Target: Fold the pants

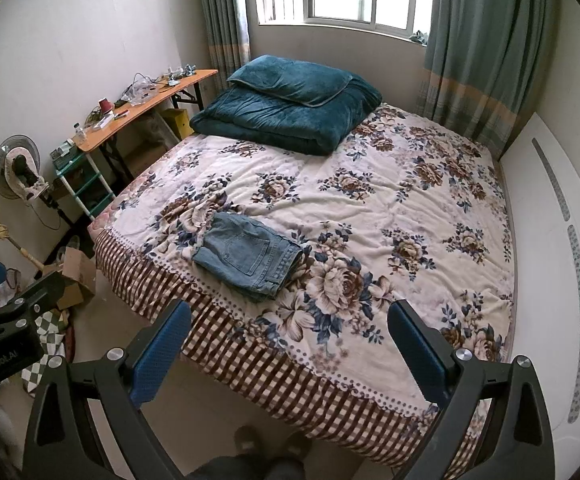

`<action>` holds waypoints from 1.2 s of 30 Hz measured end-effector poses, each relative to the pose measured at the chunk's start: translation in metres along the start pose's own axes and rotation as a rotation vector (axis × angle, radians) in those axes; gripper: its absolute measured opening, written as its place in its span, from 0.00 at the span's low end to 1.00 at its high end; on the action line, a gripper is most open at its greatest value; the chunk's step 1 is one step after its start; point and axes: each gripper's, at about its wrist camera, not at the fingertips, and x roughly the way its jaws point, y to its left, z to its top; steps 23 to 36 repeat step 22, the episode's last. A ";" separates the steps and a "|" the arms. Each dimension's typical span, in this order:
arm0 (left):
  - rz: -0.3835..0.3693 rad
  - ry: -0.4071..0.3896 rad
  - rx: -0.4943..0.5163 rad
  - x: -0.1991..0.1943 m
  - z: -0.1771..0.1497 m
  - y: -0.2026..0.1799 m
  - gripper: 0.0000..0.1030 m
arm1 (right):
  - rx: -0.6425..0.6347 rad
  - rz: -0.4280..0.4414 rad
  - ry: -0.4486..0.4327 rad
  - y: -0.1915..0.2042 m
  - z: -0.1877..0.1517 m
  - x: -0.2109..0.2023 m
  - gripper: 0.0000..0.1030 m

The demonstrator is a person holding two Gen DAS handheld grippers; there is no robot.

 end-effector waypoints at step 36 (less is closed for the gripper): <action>-0.001 -0.017 -0.013 -0.008 -0.002 -0.001 1.00 | 0.000 0.002 -0.001 0.011 -0.002 0.004 0.98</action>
